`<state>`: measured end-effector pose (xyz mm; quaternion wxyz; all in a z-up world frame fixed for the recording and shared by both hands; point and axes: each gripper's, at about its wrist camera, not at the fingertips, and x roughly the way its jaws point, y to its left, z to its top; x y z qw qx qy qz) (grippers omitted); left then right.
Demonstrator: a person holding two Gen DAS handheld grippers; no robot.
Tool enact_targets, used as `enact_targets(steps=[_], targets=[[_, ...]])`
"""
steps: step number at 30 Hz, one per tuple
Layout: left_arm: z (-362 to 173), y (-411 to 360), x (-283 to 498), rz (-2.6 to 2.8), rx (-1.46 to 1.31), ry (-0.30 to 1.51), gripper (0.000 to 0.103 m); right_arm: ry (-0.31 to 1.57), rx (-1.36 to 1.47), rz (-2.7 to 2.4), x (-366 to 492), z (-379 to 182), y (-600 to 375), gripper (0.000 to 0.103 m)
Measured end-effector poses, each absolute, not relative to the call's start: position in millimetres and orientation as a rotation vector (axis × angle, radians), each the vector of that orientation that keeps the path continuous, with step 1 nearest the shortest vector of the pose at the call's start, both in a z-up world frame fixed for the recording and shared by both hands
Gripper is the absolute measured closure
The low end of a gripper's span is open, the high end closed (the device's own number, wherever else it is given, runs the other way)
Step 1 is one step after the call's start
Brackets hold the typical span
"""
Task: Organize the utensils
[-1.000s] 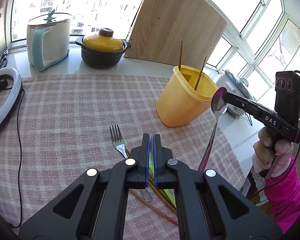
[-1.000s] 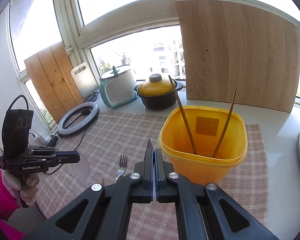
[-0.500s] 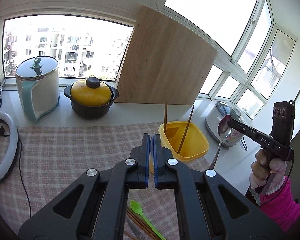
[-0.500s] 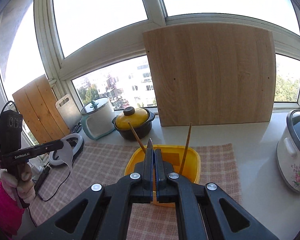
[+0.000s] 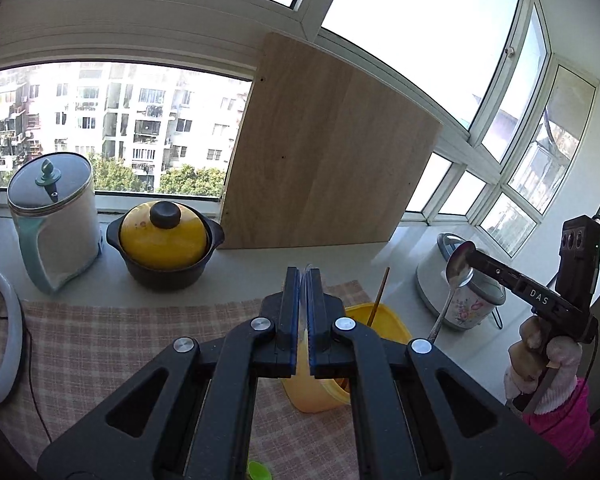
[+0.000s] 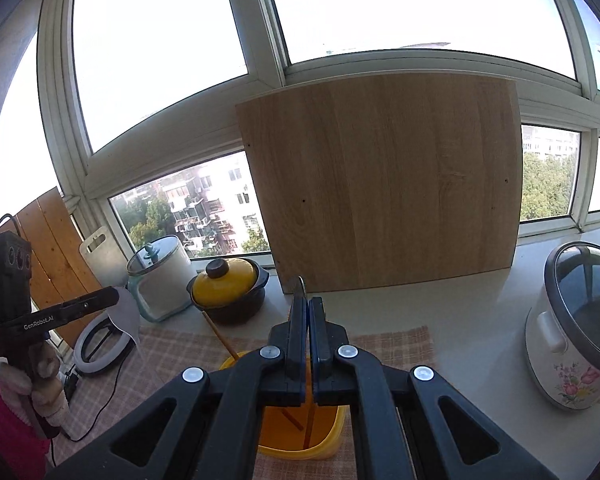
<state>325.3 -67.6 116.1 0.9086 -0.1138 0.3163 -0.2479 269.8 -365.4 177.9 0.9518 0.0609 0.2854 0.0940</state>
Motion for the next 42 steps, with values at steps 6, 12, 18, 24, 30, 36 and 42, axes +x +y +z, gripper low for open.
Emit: enact_targets(steps=[6,12,18,24,30,36,42], targets=[[104,-85,343,-0.489,-0.210,0.671,0.102,0.597,0.127,0.155,285,168,-367,0.103],[90,-102,346,-0.493,-0.172,0.691,0.102,0.634,0.143,0.146,291,147,-367,0.103],[79,-109,342,-0.507,-0.169,0.709,0.102,0.666,0.152,0.150,289,129,-366,0.103],[70,-115,334,-0.519,-0.165,0.729,0.102,0.698,0.160,0.153,285,112,-365,0.103],[60,-123,327,-0.533,-0.154,0.756,0.102,0.732,0.164,0.158,282,96,-362,0.103],[51,-132,325,-0.545,-0.153,0.789,0.102,0.756,0.147,0.167,280,87,-355,0.102],[47,-137,323,-0.567,-0.155,0.803,0.102,0.771,0.134,0.167,277,81,-351,0.101]])
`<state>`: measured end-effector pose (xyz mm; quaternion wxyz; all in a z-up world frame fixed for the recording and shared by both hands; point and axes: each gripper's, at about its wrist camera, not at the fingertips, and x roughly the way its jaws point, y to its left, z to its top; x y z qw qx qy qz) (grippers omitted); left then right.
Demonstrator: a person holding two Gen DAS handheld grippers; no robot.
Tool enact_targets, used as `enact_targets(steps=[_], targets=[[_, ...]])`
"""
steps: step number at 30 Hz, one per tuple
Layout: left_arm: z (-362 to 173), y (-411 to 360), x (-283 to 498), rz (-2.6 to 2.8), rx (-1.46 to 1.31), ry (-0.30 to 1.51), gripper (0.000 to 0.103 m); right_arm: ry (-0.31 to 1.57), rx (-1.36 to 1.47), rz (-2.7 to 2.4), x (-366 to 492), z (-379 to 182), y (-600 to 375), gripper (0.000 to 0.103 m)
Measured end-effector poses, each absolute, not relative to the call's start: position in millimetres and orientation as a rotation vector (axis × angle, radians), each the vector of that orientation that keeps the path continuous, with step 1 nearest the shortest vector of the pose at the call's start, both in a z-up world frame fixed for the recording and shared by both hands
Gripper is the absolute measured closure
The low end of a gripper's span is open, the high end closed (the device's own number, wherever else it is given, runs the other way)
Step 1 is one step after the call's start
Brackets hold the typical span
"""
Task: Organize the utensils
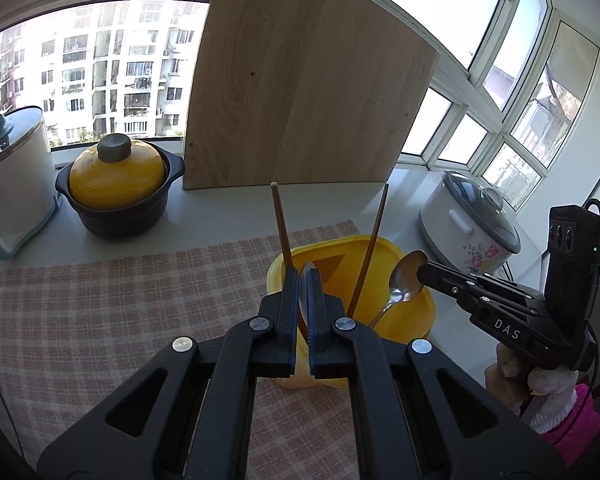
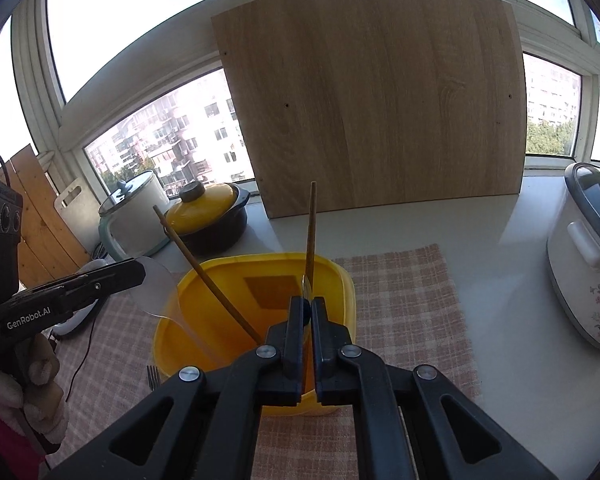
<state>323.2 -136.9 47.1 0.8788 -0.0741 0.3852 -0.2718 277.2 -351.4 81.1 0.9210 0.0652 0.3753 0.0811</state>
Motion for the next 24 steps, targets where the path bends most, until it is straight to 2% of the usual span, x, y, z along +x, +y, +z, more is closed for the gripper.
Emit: enact_targets(steps=[4,6,8,13,15,18,22,24], targets=[[45,-139,324,-0.592,-0.163,0.822,0.102,0.772,0.136,0.166,274,81,-353,0.098],[45,-138,324,-0.593,-0.163,0.827,0.101,0.769,0.144,0.166,273,83,-354,0.083],[45,-136,325,-0.596,-0.172,0.833,0.098,0.763,0.155,0.169,271,86,-354,0.080],[48,-130,324,-0.610,-0.186,0.843,0.090,0.747,0.174,0.159,261,90,-357,0.065],[50,-126,319,-0.609,-0.183,0.841,0.090,0.736,0.194,0.163,254,90,-361,0.051],[53,-115,308,-0.594,-0.166,0.828,0.090,0.723,0.221,0.191,244,87,-364,0.037],[57,-90,290,-0.545,-0.158,0.794,0.090,0.731,0.193,0.269,233,86,-360,0.031],[55,-74,283,-0.497,-0.147,0.790,0.090,0.726,0.166,0.313,225,86,-355,0.020]])
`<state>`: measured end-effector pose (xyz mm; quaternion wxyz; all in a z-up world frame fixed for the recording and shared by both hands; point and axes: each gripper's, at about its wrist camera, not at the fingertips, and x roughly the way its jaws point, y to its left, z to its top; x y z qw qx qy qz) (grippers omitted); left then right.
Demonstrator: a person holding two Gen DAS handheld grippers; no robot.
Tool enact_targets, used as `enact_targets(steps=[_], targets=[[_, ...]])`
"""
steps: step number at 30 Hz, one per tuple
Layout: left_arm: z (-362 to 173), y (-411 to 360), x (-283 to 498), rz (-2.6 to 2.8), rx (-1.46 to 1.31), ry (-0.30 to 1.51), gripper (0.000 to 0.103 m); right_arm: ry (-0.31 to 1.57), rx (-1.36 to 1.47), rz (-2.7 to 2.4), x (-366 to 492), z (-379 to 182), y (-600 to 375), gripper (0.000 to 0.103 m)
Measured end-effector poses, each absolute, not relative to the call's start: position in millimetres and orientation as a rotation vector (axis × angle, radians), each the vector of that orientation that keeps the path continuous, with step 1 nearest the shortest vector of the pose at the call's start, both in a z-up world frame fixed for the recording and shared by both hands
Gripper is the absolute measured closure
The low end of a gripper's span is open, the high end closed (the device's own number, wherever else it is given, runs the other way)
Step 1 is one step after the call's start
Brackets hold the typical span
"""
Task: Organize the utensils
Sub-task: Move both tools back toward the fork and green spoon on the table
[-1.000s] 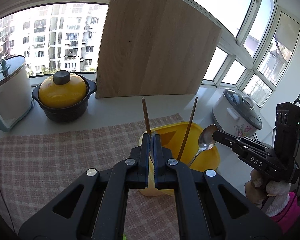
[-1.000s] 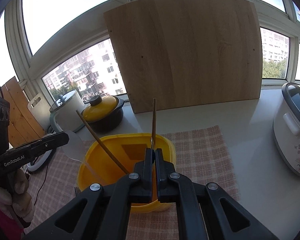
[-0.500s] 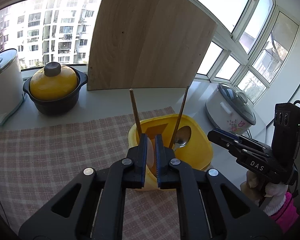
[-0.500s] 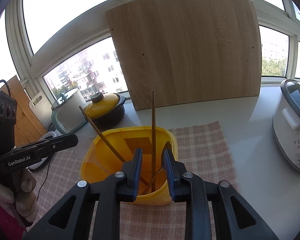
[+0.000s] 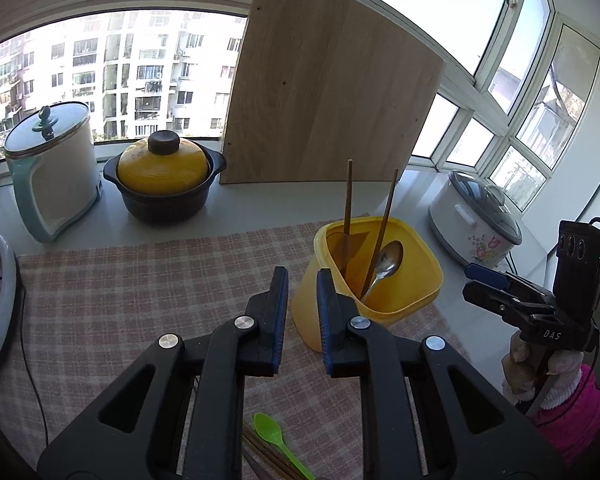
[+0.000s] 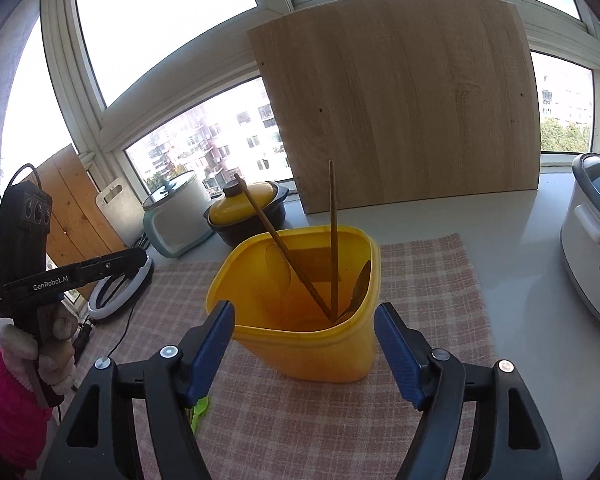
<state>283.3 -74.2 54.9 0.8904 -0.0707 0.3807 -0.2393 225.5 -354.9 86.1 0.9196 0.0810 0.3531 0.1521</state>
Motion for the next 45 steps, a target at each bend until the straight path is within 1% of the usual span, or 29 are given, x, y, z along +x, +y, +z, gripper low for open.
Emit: enact_targets(steps=[1,4,9,14,16,18,22,24,27,29,30,31,33,43,45], targets=[[52,-66,281,-0.481,-0.150,0.805,0.090,0.730,0.157,0.329,222,86,-352,0.018],[41,-41,275,-0.457,-0.169,0.858,0.090,0.759,0.143,0.365,213,86,-340,0.018],[8,-8,261,-0.444,-0.173,0.964,0.090,0.775,0.166,0.421,195,78,-312,0.015],[-28,6,239,-0.437,-0.149,1.067,0.090,0.913,0.118,0.464,197,48,-281,0.015],[-42,9,232,-0.432,-0.175,1.099,0.090,0.969,0.116,0.478,201,34,-272,0.019],[-53,9,229,-0.425,-0.202,1.124,0.090,1.023,0.129,0.509,205,19,-264,0.030],[-66,8,229,-0.421,-0.241,1.146,0.090,1.104,0.147,0.574,211,-7,-247,0.042],[-70,6,233,-0.417,-0.243,1.148,0.090,1.152,0.144,0.589,215,-22,-238,0.055],[-77,9,241,-0.415,-0.260,1.159,0.090,1.224,0.171,0.628,218,-46,-227,0.066],[-81,11,247,-0.427,-0.287,1.172,0.090,1.257,0.189,0.634,219,-59,-223,0.069],[-83,12,251,-0.428,-0.292,1.179,0.089,1.266,0.199,0.640,219,-63,-221,0.070],[-85,13,254,-0.424,-0.293,1.183,0.083,1.270,0.209,0.644,219,-65,-220,0.071],[-86,14,260,-0.428,-0.287,1.183,0.076,1.280,0.229,0.657,219,-70,-217,0.073],[-91,8,283,-0.450,-0.256,1.171,0.076,1.319,0.213,0.667,222,-79,-195,0.081],[-93,6,287,-0.451,-0.253,1.172,0.076,1.323,0.213,0.662,224,-78,-194,0.085]])
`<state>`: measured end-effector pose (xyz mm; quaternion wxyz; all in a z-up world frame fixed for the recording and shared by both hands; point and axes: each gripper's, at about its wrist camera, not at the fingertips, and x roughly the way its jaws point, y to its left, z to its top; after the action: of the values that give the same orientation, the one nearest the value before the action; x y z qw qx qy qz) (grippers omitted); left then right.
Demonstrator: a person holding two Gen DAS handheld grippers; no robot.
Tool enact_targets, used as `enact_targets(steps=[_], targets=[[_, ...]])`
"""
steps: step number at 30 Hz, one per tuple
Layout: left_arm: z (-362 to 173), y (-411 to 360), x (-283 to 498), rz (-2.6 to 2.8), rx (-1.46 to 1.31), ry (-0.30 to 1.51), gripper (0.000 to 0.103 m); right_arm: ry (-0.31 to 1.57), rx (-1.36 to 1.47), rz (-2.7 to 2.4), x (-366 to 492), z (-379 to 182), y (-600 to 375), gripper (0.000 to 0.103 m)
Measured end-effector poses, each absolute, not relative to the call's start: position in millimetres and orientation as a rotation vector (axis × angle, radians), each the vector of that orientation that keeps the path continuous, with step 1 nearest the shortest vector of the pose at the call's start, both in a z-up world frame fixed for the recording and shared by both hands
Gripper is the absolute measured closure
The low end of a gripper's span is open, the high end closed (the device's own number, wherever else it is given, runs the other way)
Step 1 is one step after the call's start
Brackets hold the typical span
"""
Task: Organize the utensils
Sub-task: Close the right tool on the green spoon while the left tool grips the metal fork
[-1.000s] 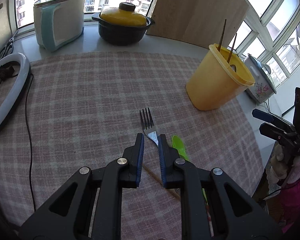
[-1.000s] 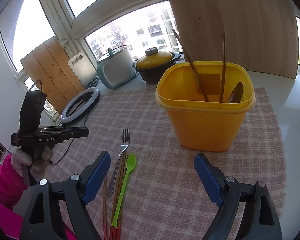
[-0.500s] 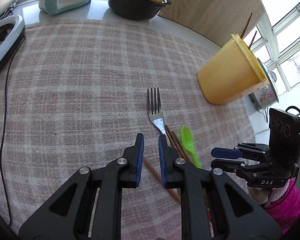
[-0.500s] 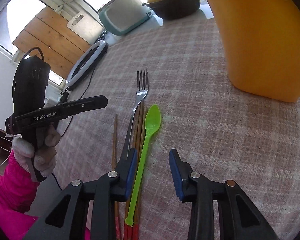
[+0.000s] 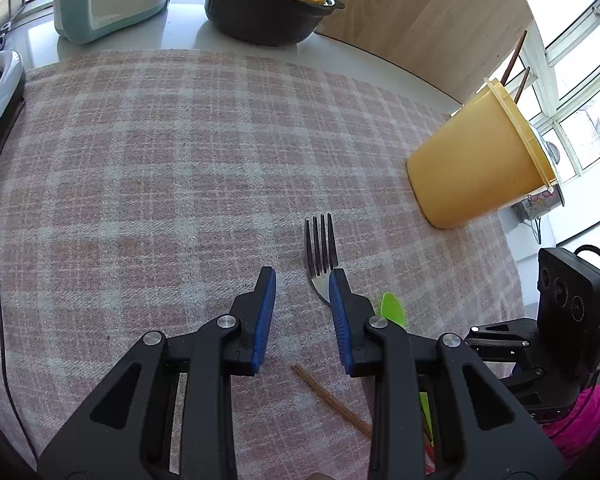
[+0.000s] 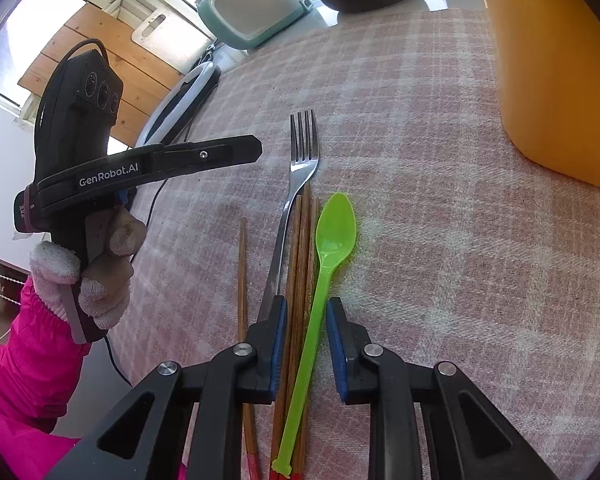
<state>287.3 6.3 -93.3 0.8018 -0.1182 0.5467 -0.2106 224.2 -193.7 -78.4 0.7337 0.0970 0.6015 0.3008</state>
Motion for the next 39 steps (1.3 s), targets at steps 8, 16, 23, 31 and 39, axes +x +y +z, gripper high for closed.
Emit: enact_targets(steps=[8,16,23,31,39], targets=[[-102,-3,302,-0.470,-0.254,1.183,0.076,1.335,0.209,0.630,230,-80,-191,0.097],[-110,-13,314,-0.477,-0.263,1.186,0.076,1.324,0.225,0.576,231,-78,-210,0.102],[-109,-31,315,-0.485,-0.194,1.161,0.076,1.310,0.186,0.536,230,-73,-214,0.102],[-111,-40,313,-0.510,-0.166,1.144,0.093,1.310,0.160,0.527,234,-73,-208,0.102],[-109,-46,311,-0.502,-0.133,1.133,0.094,1.313,0.140,0.518,235,-74,-204,0.101]])
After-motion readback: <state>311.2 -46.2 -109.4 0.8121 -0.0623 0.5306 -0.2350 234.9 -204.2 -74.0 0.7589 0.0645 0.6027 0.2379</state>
